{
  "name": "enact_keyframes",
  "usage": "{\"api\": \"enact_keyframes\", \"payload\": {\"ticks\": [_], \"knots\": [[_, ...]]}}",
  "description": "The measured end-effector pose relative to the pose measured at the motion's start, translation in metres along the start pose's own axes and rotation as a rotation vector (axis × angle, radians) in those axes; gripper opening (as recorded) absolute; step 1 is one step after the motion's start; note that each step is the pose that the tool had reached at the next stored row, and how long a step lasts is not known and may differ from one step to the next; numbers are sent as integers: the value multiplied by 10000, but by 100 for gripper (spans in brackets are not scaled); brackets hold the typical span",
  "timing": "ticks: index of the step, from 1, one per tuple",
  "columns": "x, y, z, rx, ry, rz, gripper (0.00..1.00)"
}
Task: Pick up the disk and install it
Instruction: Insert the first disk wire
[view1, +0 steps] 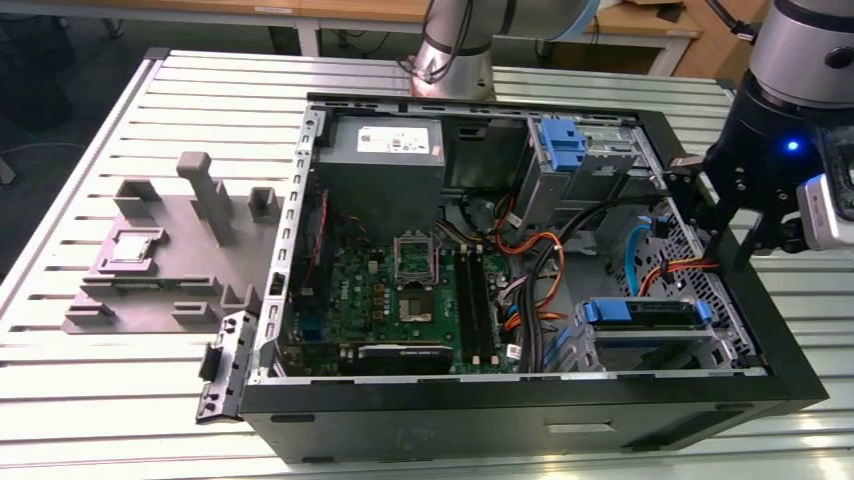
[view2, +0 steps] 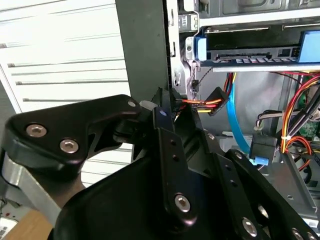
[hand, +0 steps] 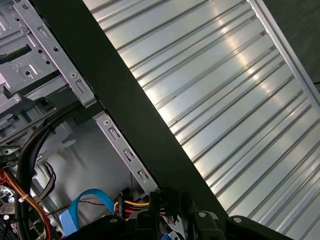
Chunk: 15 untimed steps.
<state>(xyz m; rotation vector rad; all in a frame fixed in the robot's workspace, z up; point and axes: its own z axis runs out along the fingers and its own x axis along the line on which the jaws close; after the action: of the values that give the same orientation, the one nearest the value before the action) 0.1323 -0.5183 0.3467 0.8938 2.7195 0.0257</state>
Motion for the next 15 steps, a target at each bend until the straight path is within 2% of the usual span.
{"api": "enact_keyframes", "payload": {"ticks": [2,3,4,5,10,15], "knots": [[2,-2,1,2,-17,-25,30],[4,-3,0,2,-27,-37,24],[3,-2,-3,13,-37,-51,24],[2,-2,-5,19,-42,-61,17],[-9,2,-50,34,-54,-70,17],[-12,4,-61,35,-56,-71,17]]}}
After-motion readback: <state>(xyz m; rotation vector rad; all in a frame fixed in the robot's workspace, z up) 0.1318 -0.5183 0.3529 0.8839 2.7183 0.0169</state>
